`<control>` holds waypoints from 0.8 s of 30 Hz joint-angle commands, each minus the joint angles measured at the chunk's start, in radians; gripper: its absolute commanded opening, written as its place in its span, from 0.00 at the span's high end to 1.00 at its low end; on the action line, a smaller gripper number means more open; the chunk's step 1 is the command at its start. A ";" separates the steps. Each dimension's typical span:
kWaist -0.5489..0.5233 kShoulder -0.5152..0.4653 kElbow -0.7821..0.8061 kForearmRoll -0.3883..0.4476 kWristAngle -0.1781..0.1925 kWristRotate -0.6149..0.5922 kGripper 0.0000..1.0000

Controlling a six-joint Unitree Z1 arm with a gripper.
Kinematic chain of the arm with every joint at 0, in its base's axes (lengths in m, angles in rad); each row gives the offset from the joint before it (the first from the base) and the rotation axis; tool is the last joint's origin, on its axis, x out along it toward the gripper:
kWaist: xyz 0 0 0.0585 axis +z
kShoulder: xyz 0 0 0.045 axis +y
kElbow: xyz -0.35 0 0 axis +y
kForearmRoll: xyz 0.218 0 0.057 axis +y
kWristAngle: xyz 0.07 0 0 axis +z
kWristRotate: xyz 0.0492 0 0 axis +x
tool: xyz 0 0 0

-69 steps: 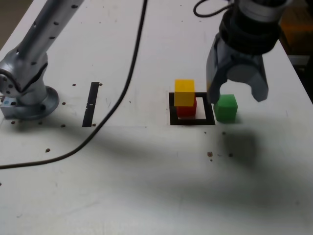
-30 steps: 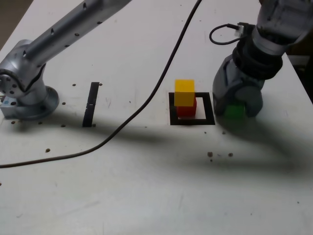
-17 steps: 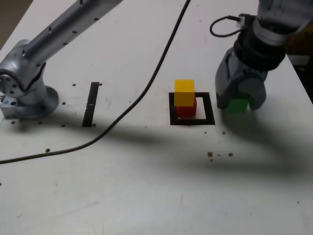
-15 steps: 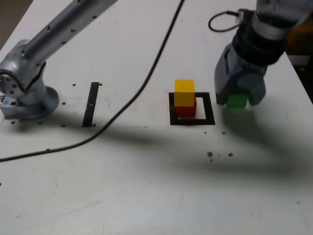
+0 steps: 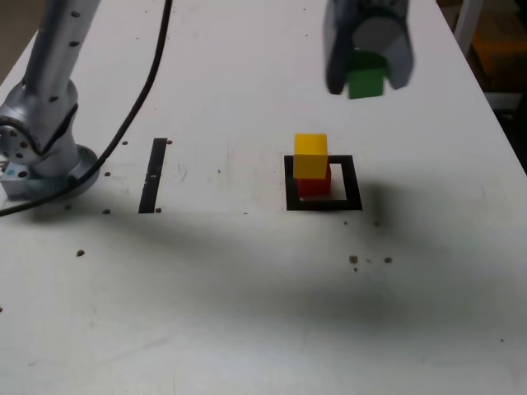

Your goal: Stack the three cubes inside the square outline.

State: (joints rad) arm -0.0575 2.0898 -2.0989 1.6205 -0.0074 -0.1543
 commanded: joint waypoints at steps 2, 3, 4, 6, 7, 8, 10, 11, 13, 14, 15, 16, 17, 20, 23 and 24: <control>0.015 -0.033 0.058 0.016 -0.012 -0.003 0.83; 0.019 -0.041 0.084 0.016 -0.017 -0.004 0.83; 0.023 -0.053 0.125 0.014 -0.025 -0.007 0.83; 0.027 -0.069 0.179 0.009 -0.033 -0.012 0.83; 0.027 -0.073 0.191 0.007 -0.034 -0.014 0.83; 0.026 -0.075 0.197 0.004 -0.035 -0.015 0.83; 0.022 -0.077 0.209 -0.005 -0.037 -0.016 0.83; 0.019 -0.077 0.216 -0.011 -0.038 -0.016 0.83; 0.013 -0.077 0.227 -0.021 -0.039 -0.016 0.83; 0.010 -0.076 0.232 -0.027 -0.039 -0.015 0.83; 0.005 -0.076 0.239 -0.035 -0.041 -0.014 0.83; 0.000 -0.075 0.244 -0.042 -0.043 -0.014 0.83; -0.005 -0.075 0.248 -0.048 -0.046 -0.014 0.83; -0.020 -0.075 0.254 -0.064 -0.059 -0.013 0.83; -0.032 -0.074 0.255 -0.074 -0.074 -0.013 0.83; -0.035 -0.073 0.255 -0.077 -0.079 -0.013 0.83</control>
State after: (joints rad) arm -0.0898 2.0146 -1.8451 1.5425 -0.0831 -0.1682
